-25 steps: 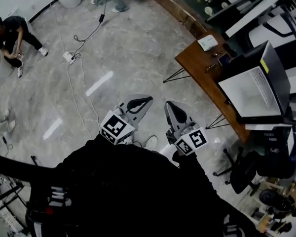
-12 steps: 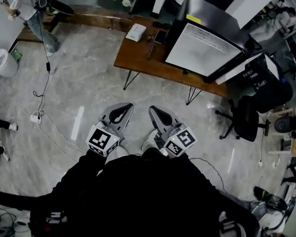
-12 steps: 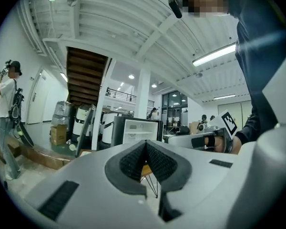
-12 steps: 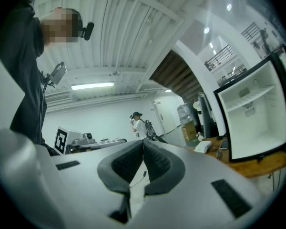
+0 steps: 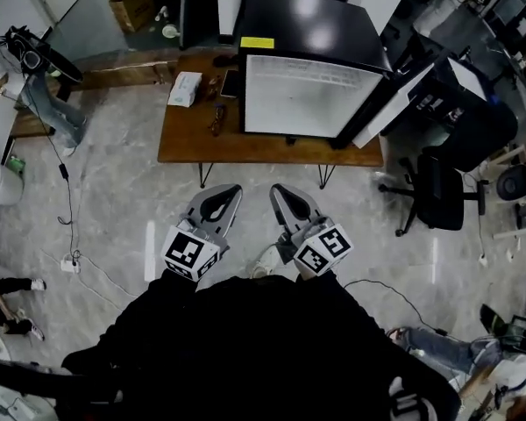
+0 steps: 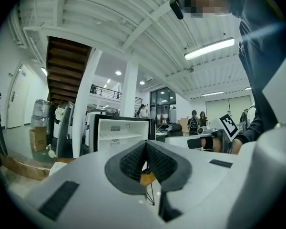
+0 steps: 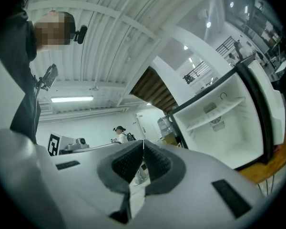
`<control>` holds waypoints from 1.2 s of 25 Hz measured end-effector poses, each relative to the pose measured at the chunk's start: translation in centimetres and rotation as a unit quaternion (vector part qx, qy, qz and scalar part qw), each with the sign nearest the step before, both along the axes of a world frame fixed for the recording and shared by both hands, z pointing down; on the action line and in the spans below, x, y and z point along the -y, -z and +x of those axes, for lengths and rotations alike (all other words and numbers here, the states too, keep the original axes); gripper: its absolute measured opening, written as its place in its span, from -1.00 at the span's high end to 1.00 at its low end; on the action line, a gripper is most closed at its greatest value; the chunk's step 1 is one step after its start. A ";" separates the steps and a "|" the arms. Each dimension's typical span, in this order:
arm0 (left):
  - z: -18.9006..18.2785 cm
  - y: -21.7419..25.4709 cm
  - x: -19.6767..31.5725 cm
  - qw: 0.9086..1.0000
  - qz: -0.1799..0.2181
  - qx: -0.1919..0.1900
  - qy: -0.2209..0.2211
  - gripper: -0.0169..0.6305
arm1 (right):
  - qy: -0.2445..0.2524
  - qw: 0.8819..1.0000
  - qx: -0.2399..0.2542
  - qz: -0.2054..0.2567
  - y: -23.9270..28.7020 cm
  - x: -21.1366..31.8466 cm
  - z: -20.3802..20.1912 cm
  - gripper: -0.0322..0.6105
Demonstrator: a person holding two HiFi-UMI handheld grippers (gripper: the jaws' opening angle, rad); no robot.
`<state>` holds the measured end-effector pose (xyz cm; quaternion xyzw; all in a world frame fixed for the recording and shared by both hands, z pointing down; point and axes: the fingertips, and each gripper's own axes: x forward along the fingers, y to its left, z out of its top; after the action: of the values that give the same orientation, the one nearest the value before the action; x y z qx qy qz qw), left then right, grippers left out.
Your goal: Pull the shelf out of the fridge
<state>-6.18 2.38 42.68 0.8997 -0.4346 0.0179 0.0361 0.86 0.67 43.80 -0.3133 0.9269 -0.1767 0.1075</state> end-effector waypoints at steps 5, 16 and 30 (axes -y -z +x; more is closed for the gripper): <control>5.0 -0.1 7.3 1.000 0.000 0.005 0.002 0.94 | -0.023 0.999 0.024 -0.033 -0.6 7.2 5.4 0.90; 10.8 -1.2 20.8 1.000 0.007 0.010 -0.014 0.94 | -0.096 0.982 0.108 -0.118 -3.3 21.6 10.5 0.85; 10.2 -3.5 34.9 0.995 0.001 0.007 -0.099 0.94 | -0.244 0.837 0.384 -0.305 -11.0 42.9 11.4 -0.02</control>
<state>3.98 -32.51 46.15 0.9382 -0.3436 0.0269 0.0304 12.26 -42.27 54.81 -0.4528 0.6039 -0.5250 0.3933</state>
